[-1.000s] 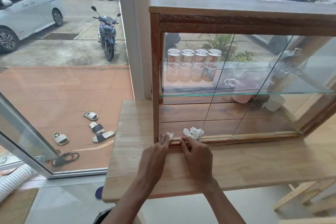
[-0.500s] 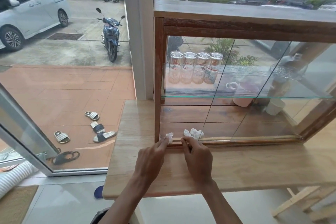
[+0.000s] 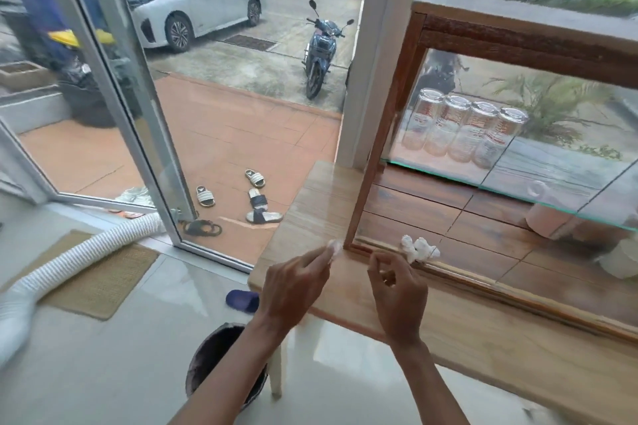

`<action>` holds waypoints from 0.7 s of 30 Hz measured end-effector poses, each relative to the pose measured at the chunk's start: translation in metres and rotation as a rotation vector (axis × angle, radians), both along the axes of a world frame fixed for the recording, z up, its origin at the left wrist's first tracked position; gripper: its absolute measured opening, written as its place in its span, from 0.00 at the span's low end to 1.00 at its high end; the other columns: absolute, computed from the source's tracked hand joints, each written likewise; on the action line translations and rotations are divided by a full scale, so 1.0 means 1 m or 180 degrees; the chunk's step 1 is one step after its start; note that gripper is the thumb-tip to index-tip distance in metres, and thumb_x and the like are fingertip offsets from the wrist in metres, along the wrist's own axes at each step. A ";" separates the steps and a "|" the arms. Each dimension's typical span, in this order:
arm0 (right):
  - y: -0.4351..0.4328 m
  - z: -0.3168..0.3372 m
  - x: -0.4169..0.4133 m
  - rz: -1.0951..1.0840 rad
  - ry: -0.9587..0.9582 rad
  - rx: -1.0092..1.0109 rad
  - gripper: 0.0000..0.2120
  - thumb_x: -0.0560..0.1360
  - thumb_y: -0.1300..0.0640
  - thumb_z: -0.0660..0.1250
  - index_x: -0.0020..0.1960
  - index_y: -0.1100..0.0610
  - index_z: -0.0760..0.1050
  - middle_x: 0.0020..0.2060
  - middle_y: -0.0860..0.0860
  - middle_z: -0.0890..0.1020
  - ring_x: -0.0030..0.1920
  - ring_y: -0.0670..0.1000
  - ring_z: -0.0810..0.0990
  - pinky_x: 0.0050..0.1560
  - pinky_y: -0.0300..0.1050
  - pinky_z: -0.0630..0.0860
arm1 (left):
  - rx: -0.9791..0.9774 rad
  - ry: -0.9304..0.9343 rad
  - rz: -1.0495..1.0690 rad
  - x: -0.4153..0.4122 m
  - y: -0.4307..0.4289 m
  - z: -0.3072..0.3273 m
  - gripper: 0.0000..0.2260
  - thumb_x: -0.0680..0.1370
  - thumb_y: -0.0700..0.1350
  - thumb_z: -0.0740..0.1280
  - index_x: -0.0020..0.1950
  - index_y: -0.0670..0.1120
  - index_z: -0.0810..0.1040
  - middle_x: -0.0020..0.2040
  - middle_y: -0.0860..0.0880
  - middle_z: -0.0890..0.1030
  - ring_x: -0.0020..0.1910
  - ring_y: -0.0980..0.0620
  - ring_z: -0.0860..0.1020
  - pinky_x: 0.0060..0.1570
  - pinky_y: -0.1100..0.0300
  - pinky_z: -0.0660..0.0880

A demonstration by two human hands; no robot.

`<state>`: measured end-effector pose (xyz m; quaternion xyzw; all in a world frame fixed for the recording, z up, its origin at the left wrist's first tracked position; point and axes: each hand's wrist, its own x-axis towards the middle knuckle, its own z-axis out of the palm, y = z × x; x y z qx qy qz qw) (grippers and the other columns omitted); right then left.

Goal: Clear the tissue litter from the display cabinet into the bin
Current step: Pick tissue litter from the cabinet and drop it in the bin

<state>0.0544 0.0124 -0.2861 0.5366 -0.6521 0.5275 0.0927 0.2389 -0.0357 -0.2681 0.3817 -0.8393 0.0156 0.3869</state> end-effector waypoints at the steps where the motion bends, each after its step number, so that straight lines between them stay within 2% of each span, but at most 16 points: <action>1: -0.001 0.002 0.006 0.0102 -0.0067 -0.0021 0.04 0.72 0.65 0.76 0.43 0.58 0.82 0.33 0.48 0.83 0.27 0.46 0.78 0.30 0.45 0.77 | -0.0007 0.0004 0.0126 0.009 0.008 0.001 0.11 0.78 0.44 0.68 0.61 0.49 0.82 0.55 0.55 0.84 0.39 0.53 0.85 0.26 0.58 0.79; 4: -0.001 0.004 0.033 0.0433 -0.0158 -0.0094 0.05 0.71 0.66 0.77 0.42 0.59 0.82 0.36 0.49 0.85 0.26 0.45 0.78 0.29 0.45 0.77 | 0.0049 0.0003 0.0492 0.040 0.029 0.006 0.09 0.77 0.45 0.69 0.57 0.48 0.83 0.56 0.56 0.84 0.40 0.53 0.85 0.27 0.58 0.80; 9: 0.004 0.007 0.096 0.1301 -0.0249 0.0004 0.03 0.72 0.64 0.76 0.45 0.60 0.83 0.39 0.50 0.86 0.29 0.45 0.79 0.36 0.30 0.74 | 0.0165 0.0112 0.1237 0.102 0.066 -0.002 0.09 0.77 0.44 0.71 0.56 0.47 0.84 0.55 0.54 0.85 0.43 0.53 0.85 0.32 0.61 0.80; 12: 0.002 0.004 0.140 0.1649 -0.0413 0.0141 0.04 0.72 0.64 0.77 0.45 0.59 0.84 0.39 0.49 0.86 0.30 0.46 0.81 0.36 0.37 0.78 | 0.0297 0.0285 0.1676 0.143 0.083 -0.012 0.10 0.75 0.42 0.73 0.56 0.49 0.84 0.55 0.56 0.84 0.46 0.56 0.84 0.34 0.62 0.80; 15: -0.002 -0.009 0.183 0.1953 -0.0479 0.0396 0.05 0.72 0.63 0.77 0.47 0.57 0.84 0.40 0.48 0.86 0.33 0.44 0.82 0.37 0.45 0.80 | 0.0449 0.0431 0.2040 0.181 0.091 -0.025 0.09 0.74 0.40 0.74 0.53 0.49 0.85 0.52 0.55 0.86 0.46 0.55 0.85 0.34 0.59 0.81; 19: -0.013 -0.046 0.235 0.2048 -0.0446 0.0701 0.04 0.73 0.63 0.76 0.48 0.57 0.85 0.42 0.45 0.86 0.36 0.43 0.83 0.40 0.47 0.81 | 0.0774 0.0570 0.2376 0.227 0.083 -0.051 0.09 0.71 0.40 0.77 0.50 0.49 0.86 0.49 0.54 0.86 0.42 0.54 0.85 0.32 0.61 0.80; 21: -0.018 -0.073 0.256 0.1992 -0.0533 0.1060 0.03 0.75 0.62 0.75 0.48 0.57 0.85 0.43 0.46 0.87 0.38 0.45 0.84 0.43 0.50 0.82 | 0.1030 0.0602 0.2462 0.247 0.074 -0.071 0.07 0.72 0.41 0.76 0.48 0.50 0.86 0.47 0.55 0.86 0.40 0.54 0.84 0.30 0.60 0.79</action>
